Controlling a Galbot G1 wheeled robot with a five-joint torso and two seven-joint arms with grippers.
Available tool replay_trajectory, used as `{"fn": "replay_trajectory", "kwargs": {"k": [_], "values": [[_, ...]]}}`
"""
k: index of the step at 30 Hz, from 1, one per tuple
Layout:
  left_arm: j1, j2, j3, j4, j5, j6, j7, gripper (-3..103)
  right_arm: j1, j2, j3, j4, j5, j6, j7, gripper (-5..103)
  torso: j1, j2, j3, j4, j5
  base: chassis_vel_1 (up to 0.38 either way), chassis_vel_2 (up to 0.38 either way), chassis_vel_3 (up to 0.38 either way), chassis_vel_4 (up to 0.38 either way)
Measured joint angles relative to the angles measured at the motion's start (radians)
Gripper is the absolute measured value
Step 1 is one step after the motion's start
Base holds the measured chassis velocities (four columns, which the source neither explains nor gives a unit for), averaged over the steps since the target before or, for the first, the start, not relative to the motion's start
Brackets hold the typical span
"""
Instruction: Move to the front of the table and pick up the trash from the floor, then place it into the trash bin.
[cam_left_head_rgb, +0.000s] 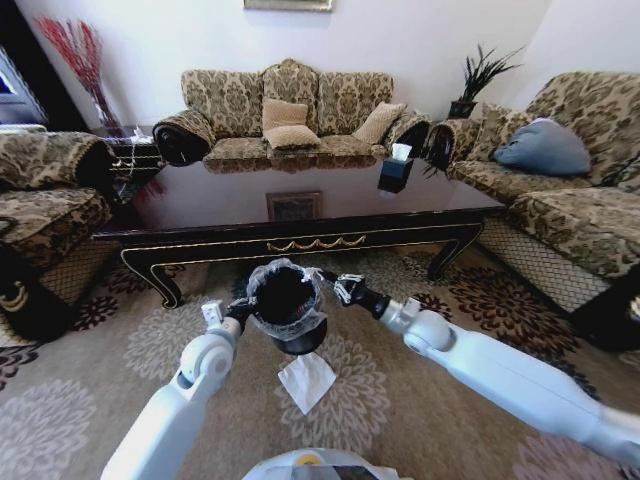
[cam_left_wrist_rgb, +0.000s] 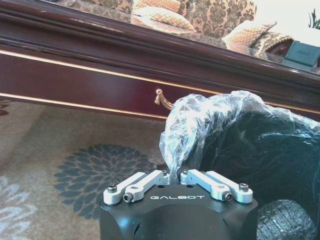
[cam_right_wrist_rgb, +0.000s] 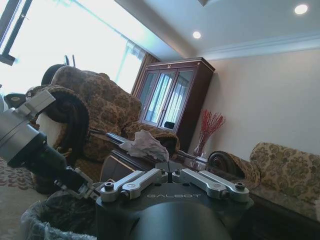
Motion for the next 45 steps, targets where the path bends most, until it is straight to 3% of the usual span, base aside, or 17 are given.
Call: {"fn": "replay_trajectory", "kwargs": {"k": [2,7,8,13,14,16,20,23,25,29,45], "values": [[-0.001,-0.001,0.001,-0.001,-0.001,0.001,0.0,3,0.008,0.013,-0.016,-0.012,-0.005,0.003,0.006,0,0.0,0.0,0.0,0.0,0.0,0.0,0.0,0.0,0.0],[0.002,0.0,-0.003,-0.018,-0.007,0.005,0.0,3,0.01,0.047,-0.044,-0.042,-0.02,0.005,0.019,21,0.0,0.0,0.0,0.0,-0.0001,0.0,0.0,0.0,0.0],[0.002,0.0,-0.003,-0.018,-0.007,0.005,0.0,3,0.01,0.047,-0.044,-0.042,-0.02,0.005,0.019,21,0.0,0.0,0.0,0.0,-0.0001,0.0,0.0,0.0,0.0],[0.013,0.006,-0.015,-0.033,-0.008,0.005,0.0,3,-0.007,0.04,-0.045,-0.045,-0.036,0.006,0.02,44,0.0,0.0,0.0,0.0,0.0,0.0,0.0,0.0,0.0],[0.013,0.006,-0.015,-0.033,-0.008,0.005,0.0,3,-0.007,0.04,-0.045,-0.045,-0.036,0.006,0.02,44,0.0,0.0,0.0,0.0,0.0,0.0,0.0,0.0,0.0],[0.017,0.008,-0.018,-0.037,-0.008,0.005,-0.001,3,-0.012,0.028,-0.037,-0.04,-0.038,0.006,0.017,54,0.0,0.0,0.0,0.0,0.0,0.0,0.0,0.0,0.0],[0.023,0.009,-0.024,-0.047,-0.009,0.005,-0.001,3,-0.021,0.004,-0.018,-0.032,-0.039,0.006,0.01,65,0.0,0.0,0.0,-0.0001,-0.0001,0.0,0.0,0.0,0.0],[0.034,0.015,-0.03,-0.055,-0.008,0.002,-0.001,3,-0.045,-0.027,0.025,-0.022,-0.041,0.004,-0.006,82,0.0,0.0,0.0,0.0,0.0,0.0,0.0,0.0,0.0],[0.037,0.017,-0.032,-0.058,-0.008,0.001,-0.001,3,-0.053,-0.037,0.038,-0.017,-0.043,0.003,-0.01,82,0.0,0.0,0.0,0.0001,0.0,0.0,0.0,0.0,0.0],[0.048,0.024,-0.039,-0.074,-0.007,-0.002,-0.001,3,-0.086,-0.077,0.079,0.005,-0.055,-0.001,-0.024,99,0.0,0.0,0.0,0.0,0.0,0.0,0.0,0.0,0.0],[0.093,0.023,-0.051,-0.127,0.0,-0.005,-0.002,3,-0.251,-0.146,0.239,0.048,-0.087,-0.036,-0.018,100,0.0,0.0,0.0,0.0,0.0,0.0,0.0,0.0,0.0]]}}
